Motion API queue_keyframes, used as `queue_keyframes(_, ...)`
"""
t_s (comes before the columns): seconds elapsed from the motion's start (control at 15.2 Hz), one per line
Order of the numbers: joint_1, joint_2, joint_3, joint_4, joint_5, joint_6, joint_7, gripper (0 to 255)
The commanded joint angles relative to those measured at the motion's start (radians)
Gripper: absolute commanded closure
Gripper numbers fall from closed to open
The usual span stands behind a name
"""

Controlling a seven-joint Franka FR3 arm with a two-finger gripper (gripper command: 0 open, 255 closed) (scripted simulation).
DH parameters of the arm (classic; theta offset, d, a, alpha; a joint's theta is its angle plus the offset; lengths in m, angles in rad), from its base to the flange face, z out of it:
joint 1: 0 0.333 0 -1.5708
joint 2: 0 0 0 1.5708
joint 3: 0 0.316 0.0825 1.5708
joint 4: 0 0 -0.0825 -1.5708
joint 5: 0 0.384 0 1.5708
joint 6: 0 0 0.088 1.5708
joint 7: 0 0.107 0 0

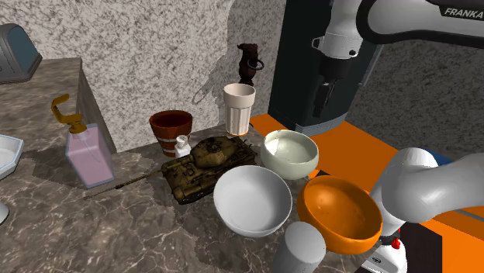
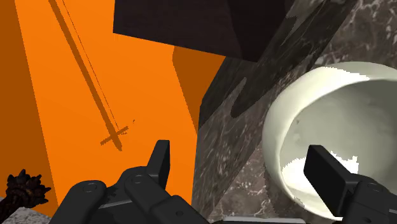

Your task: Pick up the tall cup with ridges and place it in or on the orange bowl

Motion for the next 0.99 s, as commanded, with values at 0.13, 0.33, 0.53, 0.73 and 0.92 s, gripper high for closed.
queue_keyframes(0.13, 0.002, 0.08, 0.0, 0.047, 0.008, 0.037, 0.001, 0)
queue_keyframes(0.33, 0.004, 0.198, -0.001, 0.126, 0.021, 0.081, 0.001, 0)
queue_keyframes(0.53, 0.007, 0.315, -0.002, 0.216, 0.033, 0.114, 0.0, 0)
queue_keyframes(0.73, 0.01, 0.43, -0.003, 0.316, 0.045, 0.135, -0.002, 0)
queue_keyframes(0.92, 0.013, 0.546, -0.004, 0.428, 0.058, 0.145, -0.003, 0)
